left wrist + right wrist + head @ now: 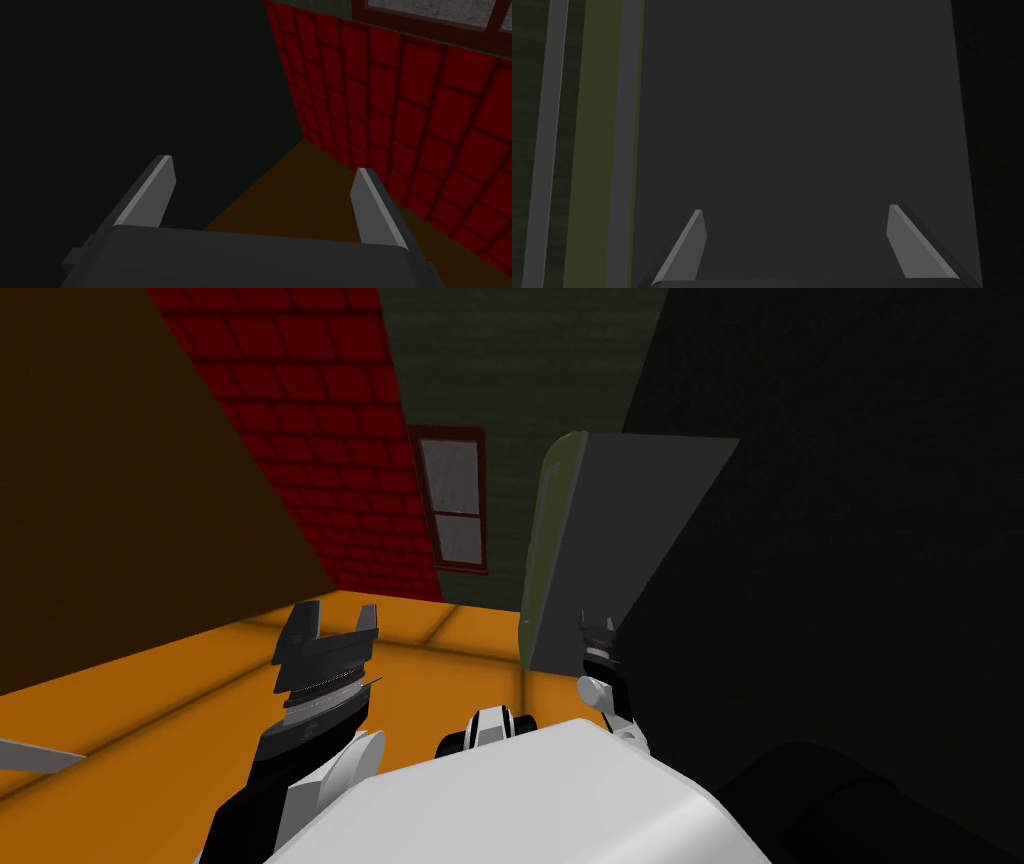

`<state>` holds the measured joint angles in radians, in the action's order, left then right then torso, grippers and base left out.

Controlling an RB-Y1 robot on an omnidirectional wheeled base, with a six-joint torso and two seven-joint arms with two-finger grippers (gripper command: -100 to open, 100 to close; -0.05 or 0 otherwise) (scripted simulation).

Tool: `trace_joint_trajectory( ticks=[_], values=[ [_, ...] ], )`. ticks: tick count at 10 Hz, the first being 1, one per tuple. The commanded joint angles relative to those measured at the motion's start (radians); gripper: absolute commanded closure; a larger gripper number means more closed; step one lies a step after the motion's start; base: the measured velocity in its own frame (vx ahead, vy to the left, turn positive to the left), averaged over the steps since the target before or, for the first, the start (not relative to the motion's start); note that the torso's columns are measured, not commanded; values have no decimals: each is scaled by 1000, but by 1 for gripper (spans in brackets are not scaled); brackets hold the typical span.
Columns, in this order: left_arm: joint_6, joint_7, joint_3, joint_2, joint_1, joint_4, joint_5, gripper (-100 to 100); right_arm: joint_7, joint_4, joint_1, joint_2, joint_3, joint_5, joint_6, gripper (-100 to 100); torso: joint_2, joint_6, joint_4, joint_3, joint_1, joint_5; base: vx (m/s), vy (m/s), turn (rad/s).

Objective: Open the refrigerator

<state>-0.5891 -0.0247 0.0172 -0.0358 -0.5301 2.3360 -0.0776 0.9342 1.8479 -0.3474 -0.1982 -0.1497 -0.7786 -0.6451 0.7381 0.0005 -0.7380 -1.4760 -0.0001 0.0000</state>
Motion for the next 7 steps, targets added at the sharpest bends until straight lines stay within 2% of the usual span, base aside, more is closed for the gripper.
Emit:
trace_joint_trajectory(
  ticks=[1, 2, 3, 4, 5, 6, 7],
  values=[
    [0, 0, 0, 0, 0, 0, 0, 0, 70, -35, 21, -8, -2, -55, -8, -100, 1, 0, 0, 1, 0, 0, 23, -1, 188],
    [0, 0, 0, 0, 0, 0, 0, 0, 86, -35, 21, -8, -2, -55, -8, -100, 0, -1, 0, 0, 0, 0, 26, -4, 173],
    [0, 0, 0, 0, 0, 0, 0, 0, 120, -62, 40, -12, -2, -98, -12, -100, 0, 0, 0, 0, 0, 0, 34, -4, 281],
    [0, 0, 0, 0, 0, 0, 0, 0, 140, -62, 40, -12, -2, -99, -12, -100, -1, -1, 0, 0, 0, 0, 31, -9, 92],
    [0, 0, 0, 0, 0, 0, 0, 0, 172, -88, 61, -15, -1, -143, -15, -100, 0, 0, 0, 0, 0, 0, 36, -5, 168],
    [0, 0, 0, 0, 0, 0, 0, 0, 194, -88, 61, -15, -1, -143, -15, -100, -1, -1, 0, 0, 0, 0, 31, -10, 128],
    [0, 0, 0, 0, 0, 0, 0, 0, 228, -114, 82, -18, 0, -186, -17, -100, 0, 0, 0, 0, 0, 0, 30, -17, 270]
  ],
)
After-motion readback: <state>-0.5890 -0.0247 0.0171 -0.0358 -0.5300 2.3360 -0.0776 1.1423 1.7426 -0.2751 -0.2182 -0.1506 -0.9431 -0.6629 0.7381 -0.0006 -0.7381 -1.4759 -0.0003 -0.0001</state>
